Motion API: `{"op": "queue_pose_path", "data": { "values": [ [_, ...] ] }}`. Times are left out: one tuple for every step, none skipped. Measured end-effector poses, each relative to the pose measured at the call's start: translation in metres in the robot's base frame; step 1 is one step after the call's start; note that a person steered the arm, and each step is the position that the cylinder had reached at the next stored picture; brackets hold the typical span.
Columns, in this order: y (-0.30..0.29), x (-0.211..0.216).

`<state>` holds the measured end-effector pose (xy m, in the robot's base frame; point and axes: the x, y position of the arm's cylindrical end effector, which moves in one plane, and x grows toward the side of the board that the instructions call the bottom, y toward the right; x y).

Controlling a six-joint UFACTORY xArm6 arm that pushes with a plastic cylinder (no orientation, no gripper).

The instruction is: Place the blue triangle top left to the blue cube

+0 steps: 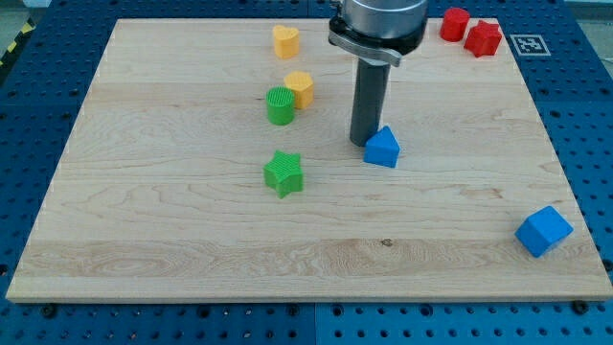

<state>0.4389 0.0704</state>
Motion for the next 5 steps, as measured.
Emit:
{"op": "queue_pose_path", "data": {
  "values": [
    [0.021,0.019],
    [0.050,0.034],
    [0.076,0.047],
    [0.092,0.058],
    [0.111,0.062]
  ]
}}
